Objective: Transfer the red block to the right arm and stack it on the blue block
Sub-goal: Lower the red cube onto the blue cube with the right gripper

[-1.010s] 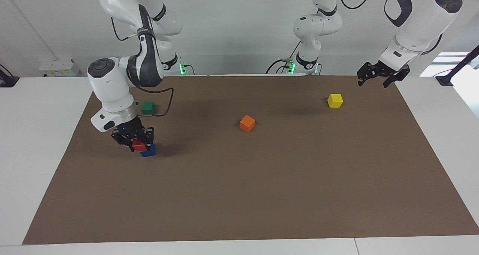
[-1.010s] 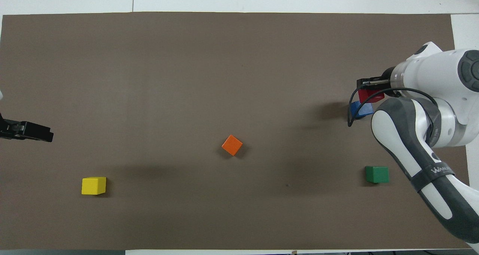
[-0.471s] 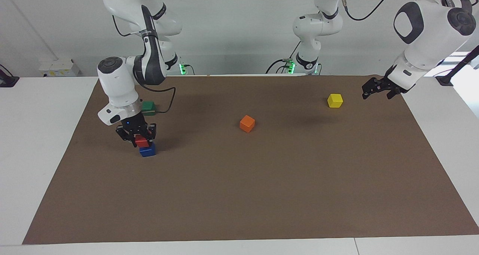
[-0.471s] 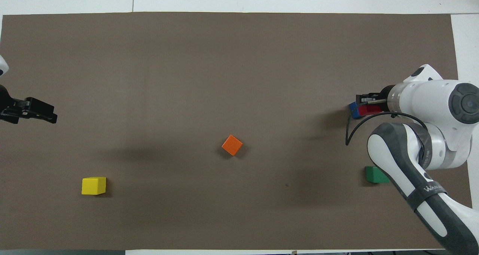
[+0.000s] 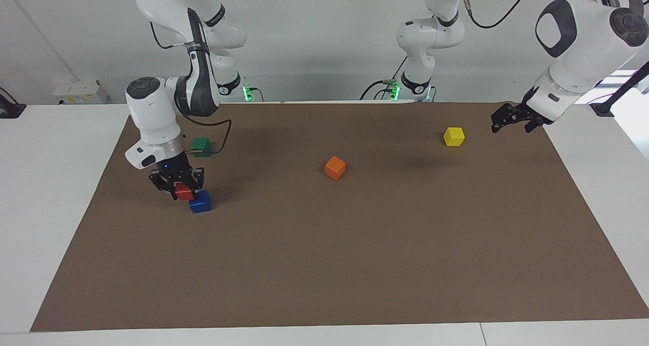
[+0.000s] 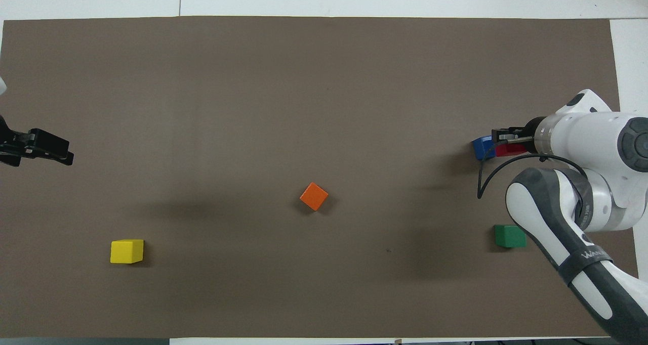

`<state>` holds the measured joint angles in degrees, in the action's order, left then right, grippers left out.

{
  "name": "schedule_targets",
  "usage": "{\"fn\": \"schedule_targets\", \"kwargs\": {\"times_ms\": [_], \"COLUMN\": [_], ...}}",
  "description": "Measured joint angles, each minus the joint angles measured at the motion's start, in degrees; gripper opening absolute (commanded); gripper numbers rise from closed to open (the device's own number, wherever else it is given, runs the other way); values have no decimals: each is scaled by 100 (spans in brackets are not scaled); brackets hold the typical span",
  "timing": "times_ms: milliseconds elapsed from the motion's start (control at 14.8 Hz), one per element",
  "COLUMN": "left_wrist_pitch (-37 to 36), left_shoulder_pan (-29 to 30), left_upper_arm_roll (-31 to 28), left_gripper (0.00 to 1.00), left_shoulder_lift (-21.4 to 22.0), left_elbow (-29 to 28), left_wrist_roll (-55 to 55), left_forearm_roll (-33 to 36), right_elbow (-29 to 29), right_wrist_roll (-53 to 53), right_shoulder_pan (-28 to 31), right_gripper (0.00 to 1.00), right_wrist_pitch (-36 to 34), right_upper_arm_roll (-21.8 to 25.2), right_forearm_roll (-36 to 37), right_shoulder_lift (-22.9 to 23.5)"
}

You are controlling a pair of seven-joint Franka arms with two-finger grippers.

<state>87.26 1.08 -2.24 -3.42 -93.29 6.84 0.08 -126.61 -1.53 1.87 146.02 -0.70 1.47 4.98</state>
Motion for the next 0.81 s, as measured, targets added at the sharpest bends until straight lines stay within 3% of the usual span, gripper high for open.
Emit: {"fn": "schedule_targets", "kwargs": {"times_ms": [808], "left_wrist_pitch": [-128], "left_shoulder_pan": [-23], "left_upper_arm_roll": [14], "left_gripper": [100], "left_shoulder_lift": [40], "left_elbow": [128], "left_wrist_roll": [0], "left_forearm_roll": [-1], "right_elbow": [-40], "right_wrist_roll": [-9], "right_shoulder_pan": [-30], "right_gripper": [0], "right_wrist_pitch": [436], "right_upper_arm_roll": [-56], "right_forearm_roll": [0], "right_shoulder_lift": [203]}}
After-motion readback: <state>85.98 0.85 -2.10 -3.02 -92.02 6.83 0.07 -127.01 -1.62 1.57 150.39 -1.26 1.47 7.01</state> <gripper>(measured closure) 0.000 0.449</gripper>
